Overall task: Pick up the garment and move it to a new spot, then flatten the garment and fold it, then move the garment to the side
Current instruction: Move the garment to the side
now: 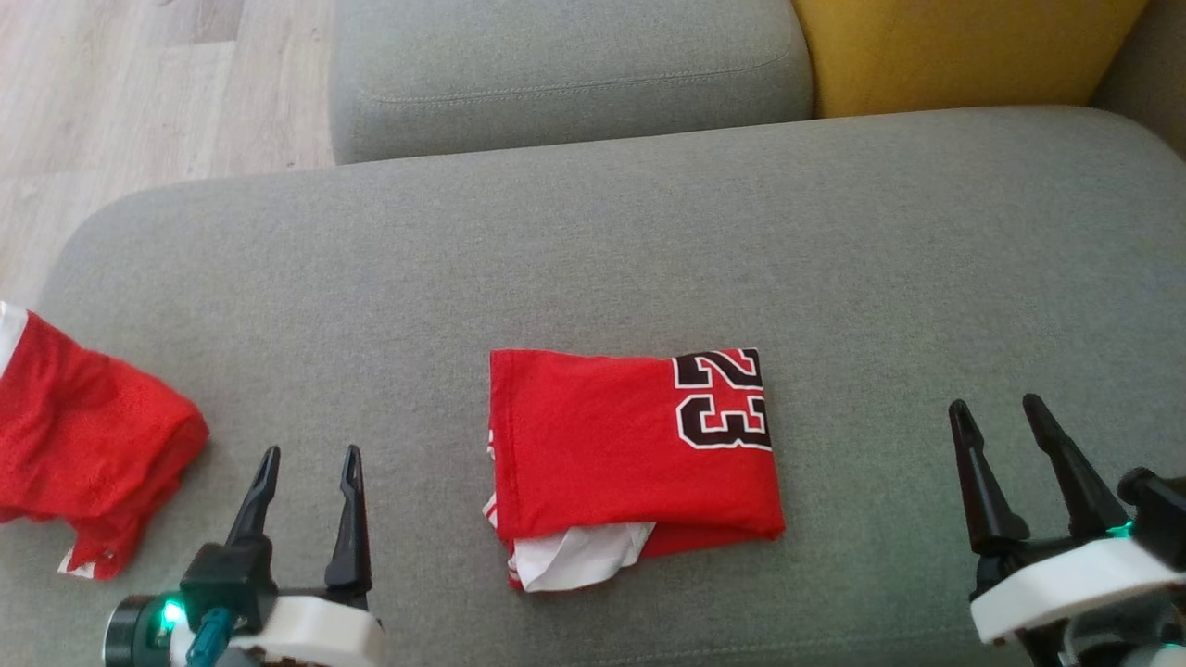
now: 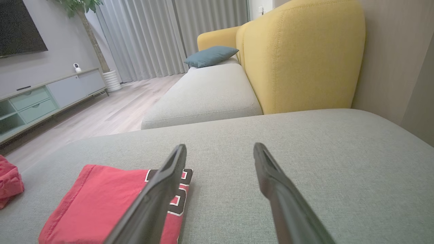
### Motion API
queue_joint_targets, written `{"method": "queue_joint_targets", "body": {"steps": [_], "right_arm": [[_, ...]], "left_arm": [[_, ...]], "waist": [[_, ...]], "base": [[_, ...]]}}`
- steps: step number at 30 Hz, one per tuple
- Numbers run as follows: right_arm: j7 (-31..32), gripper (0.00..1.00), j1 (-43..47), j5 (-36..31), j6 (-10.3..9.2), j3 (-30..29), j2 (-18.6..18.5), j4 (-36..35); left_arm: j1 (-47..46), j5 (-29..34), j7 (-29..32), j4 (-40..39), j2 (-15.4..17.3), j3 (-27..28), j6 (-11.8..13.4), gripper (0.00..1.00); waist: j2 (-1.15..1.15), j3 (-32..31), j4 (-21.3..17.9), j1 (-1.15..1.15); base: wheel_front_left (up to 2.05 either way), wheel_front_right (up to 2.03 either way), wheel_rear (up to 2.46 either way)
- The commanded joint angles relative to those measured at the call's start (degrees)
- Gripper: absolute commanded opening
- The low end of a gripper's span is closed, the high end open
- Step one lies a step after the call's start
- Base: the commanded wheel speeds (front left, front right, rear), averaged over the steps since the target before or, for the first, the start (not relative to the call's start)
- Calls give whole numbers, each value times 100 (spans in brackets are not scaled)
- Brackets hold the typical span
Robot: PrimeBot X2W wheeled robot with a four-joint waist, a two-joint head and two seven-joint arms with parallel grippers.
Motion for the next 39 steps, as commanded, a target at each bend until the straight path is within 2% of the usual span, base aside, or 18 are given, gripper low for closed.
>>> {"method": "queue_joint_targets", "body": {"steps": [1, 16, 22, 30, 39], "right_arm": [[-2, 100, -122, -44, -4, 78, -46, -244], [73, 100, -159, -39, -4, 76, -95, -234], [209, 100, -296, 65, -4, 134, -202, 93], [357, 100, -807, 284, -4, 443, -335, 1140], [449, 100, -1646, 634, -4, 755, -296, 2932]], "left_arm": [[-227, 12, -14, -208, 78, 209, 30, 100], [-355, 28, -94, -185, 93, 164, 76, 100], [-606, 104, -180, -168, 72, 82, 37, 100], [-1018, 192, -274, -47, -39, -65, -54, 100], [-1468, 277, -325, 85, -252, -220, -217, 100]], "waist": [[0, 2, 5, 0], [0, 37, 75, 0], [0, 178, 254, 0], [0, 431, 649, 0], [0, 728, 1282, 0]], "base": [[0, 0, 0], [0, 0, 0], [0, 0, 0], [0, 0, 0], [0, 0, 0]]}}
